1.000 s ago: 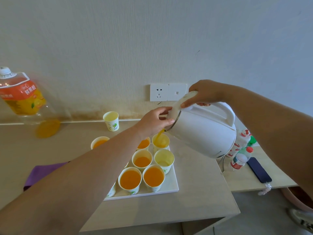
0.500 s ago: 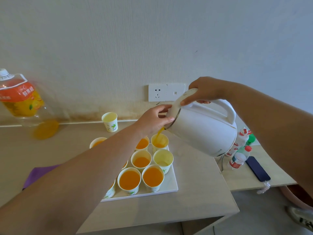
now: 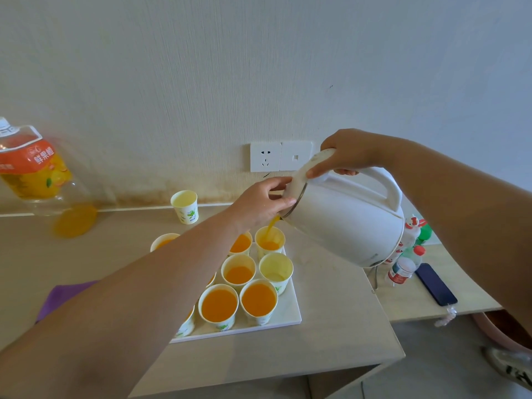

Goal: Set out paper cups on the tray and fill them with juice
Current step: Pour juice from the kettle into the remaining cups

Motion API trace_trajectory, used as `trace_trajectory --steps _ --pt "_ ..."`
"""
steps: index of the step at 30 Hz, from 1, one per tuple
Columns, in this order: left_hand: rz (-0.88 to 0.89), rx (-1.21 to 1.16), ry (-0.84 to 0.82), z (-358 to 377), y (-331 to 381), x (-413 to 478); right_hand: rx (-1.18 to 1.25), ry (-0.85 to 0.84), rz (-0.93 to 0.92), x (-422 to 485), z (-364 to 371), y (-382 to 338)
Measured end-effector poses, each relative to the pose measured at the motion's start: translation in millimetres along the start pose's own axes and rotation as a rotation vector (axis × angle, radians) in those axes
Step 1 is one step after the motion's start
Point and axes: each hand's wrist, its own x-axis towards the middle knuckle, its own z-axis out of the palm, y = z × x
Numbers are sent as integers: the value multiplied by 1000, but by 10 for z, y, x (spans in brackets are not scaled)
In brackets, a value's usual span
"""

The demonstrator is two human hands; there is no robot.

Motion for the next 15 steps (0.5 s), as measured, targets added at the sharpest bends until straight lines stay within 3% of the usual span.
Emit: trace_trajectory --steps 15 --pt "7 30 -6 -26 7 4 6 -6 16 16 -4 -15"
